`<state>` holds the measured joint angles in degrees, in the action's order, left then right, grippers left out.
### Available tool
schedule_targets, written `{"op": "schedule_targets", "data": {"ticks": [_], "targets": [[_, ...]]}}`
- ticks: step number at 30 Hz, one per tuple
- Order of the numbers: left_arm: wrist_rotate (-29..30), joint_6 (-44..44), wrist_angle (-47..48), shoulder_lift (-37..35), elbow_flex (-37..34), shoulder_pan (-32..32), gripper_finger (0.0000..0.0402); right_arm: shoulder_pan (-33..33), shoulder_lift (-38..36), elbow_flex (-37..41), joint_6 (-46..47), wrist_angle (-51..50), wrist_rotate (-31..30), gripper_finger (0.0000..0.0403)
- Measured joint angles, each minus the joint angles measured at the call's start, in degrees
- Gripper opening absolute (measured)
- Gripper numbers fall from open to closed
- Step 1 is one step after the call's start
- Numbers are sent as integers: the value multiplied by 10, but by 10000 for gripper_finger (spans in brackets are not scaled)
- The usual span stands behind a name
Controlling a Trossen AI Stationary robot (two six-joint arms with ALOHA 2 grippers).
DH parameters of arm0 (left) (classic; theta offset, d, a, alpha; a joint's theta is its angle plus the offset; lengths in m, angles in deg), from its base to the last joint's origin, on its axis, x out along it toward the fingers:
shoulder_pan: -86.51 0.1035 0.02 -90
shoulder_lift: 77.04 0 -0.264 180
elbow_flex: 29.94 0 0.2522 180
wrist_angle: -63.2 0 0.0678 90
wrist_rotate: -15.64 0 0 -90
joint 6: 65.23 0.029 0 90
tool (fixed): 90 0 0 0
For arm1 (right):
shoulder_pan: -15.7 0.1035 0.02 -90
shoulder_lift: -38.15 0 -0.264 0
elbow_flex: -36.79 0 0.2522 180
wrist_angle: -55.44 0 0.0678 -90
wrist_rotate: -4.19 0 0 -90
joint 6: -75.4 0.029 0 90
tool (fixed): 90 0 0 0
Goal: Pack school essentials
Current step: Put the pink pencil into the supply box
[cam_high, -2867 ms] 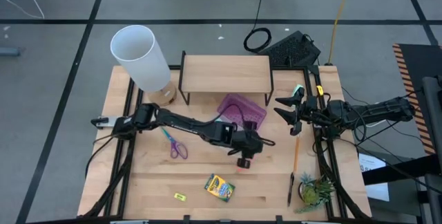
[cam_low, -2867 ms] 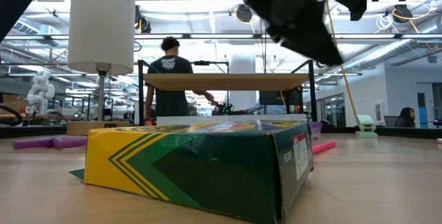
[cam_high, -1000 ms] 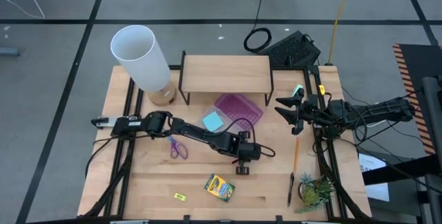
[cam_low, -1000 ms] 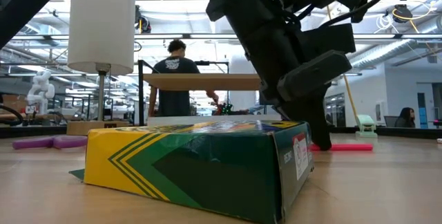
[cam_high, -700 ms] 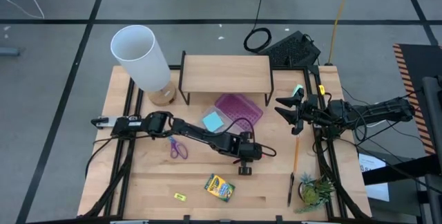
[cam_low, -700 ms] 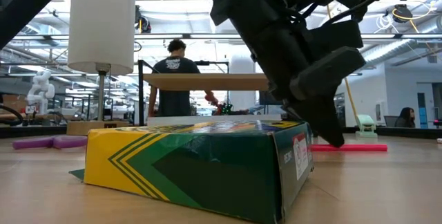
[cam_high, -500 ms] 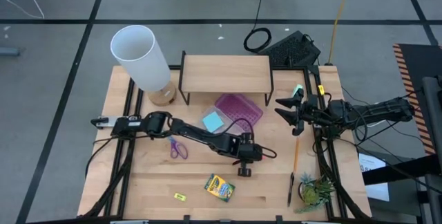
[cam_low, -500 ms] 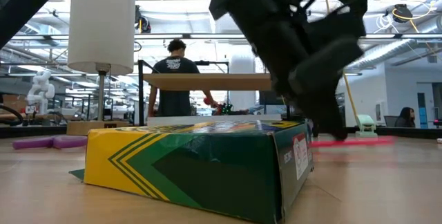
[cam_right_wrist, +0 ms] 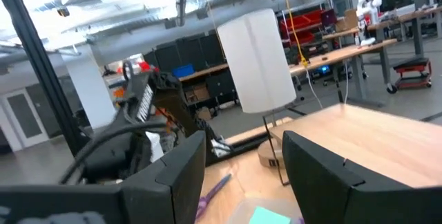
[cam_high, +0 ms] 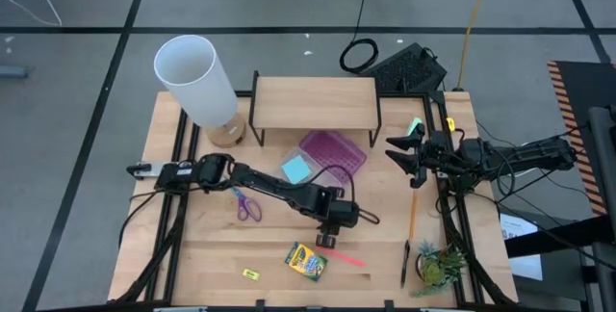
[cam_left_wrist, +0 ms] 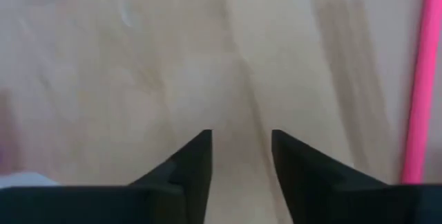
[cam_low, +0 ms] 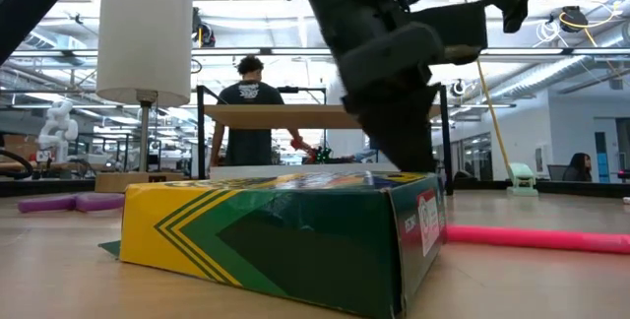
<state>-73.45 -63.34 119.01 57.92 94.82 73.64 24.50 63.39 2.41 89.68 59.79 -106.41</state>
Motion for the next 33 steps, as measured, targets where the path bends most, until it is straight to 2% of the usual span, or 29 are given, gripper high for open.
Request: {"op": "schedule_targets", "data": {"ticks": [6,11,14,20,24,29,33], "targets": [[26,28,5,-12,1,-9,197,0,-3,0,-1,-9,0,185],[36,97,-40,-20,1,-2,202,0,-4,0,29,-72,0,185],[36,104,-62,-19,1,1,202,0,11,0,59,-103,-6,185],[36,136,-49,-20,1,0,203,0,70,-44,58,-125,-53,185],[33,140,-36,-37,1,-11,203,2,129,-83,112,-163,-70,185],[21,130,-32,-41,2,-55,203,26,202,-86,170,-170,-94,185],[19,128,-83,-37,2,-95,202,51,243,-86,204,-139,-97,185]]}}
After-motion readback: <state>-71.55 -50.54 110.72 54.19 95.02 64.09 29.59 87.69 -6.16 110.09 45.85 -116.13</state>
